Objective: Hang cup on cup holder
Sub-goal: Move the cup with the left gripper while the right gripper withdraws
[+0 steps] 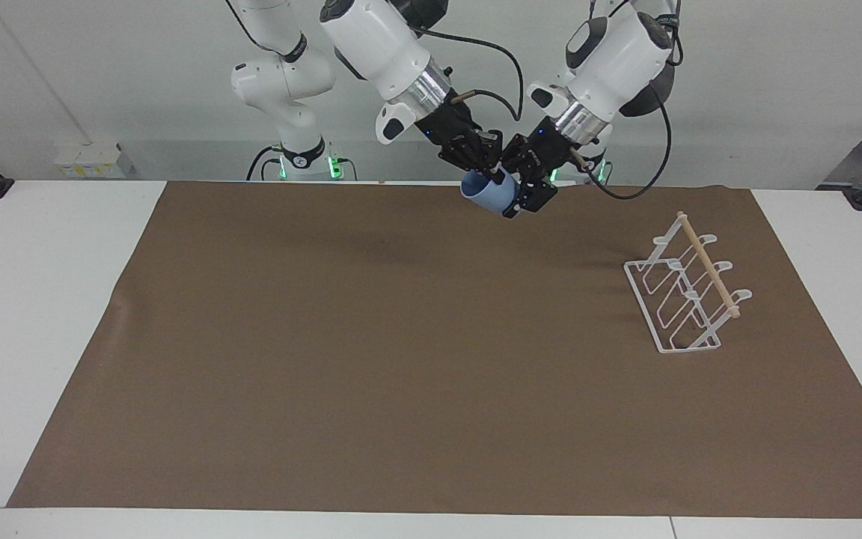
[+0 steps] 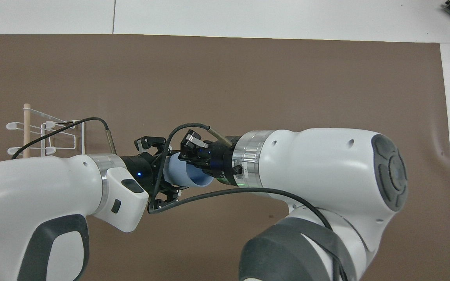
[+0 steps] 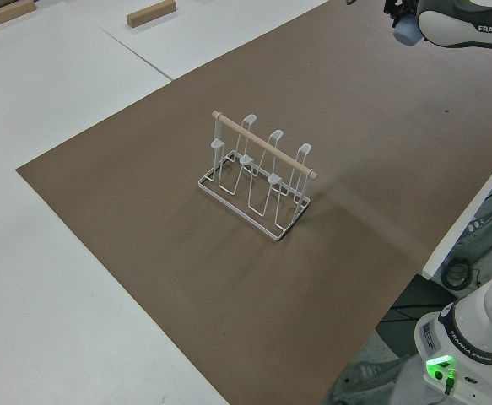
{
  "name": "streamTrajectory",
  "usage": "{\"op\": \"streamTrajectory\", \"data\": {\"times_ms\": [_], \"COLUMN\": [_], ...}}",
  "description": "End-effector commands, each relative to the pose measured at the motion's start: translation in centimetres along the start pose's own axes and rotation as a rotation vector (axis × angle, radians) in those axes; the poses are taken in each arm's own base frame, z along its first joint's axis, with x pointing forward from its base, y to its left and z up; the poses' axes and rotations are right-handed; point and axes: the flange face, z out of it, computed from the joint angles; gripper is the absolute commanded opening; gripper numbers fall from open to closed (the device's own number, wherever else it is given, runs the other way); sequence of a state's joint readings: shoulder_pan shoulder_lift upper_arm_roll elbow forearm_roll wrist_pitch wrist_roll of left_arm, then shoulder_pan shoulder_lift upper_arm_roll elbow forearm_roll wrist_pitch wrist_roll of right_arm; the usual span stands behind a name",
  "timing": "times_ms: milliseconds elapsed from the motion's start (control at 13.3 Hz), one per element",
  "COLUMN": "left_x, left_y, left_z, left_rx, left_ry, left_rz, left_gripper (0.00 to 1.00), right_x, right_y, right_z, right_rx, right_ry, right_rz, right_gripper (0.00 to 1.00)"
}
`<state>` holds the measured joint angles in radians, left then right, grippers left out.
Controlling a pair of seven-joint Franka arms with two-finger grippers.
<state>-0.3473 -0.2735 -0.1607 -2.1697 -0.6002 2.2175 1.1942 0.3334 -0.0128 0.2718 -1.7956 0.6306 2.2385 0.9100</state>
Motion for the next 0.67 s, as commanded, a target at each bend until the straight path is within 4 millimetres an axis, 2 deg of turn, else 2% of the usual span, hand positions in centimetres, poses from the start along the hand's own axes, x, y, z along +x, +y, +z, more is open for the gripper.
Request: {"op": "streamTrajectory", "data": {"times_ms": [0, 75, 225, 375, 599], "left_x": [1.1, 1.0, 0.3, -0.3, -1.7], "left_y": [-0.8, -1.0, -1.6, -2.0, -2.9], "left_z": [-0.9, -1.0, -1.3, -1.5, -2.1], "left_rx": [-0.013, -0.008, 0.001, 0.014, 0.045], "left_ry": [-0.019, -0.024, -0.031, -0.073, -0.155], "left_rz": [0.011, 0.015, 0.003, 0.02, 0.049], "left_gripper": [0.0, 0.0, 0.0, 0.0, 0.0], "right_x": [0.5, 1.0, 1.4, 1.4, 2.0], "right_y": [0.0, 0.2, 0.3, 0.3, 0.6], "right_z": [-0.4, -0.5, -0.7, -0.8, -1.1], "right_rx": [0.025, 0.02, 0.021, 0.02, 0.012], "right_ry": [-0.005, -0.005, -0.004, -0.004, -0.004], "right_rz": [0.023, 0.031, 0.04, 0.04, 0.047], "right_gripper": [0.24, 0.38, 0.46, 0.5, 0.5]}}
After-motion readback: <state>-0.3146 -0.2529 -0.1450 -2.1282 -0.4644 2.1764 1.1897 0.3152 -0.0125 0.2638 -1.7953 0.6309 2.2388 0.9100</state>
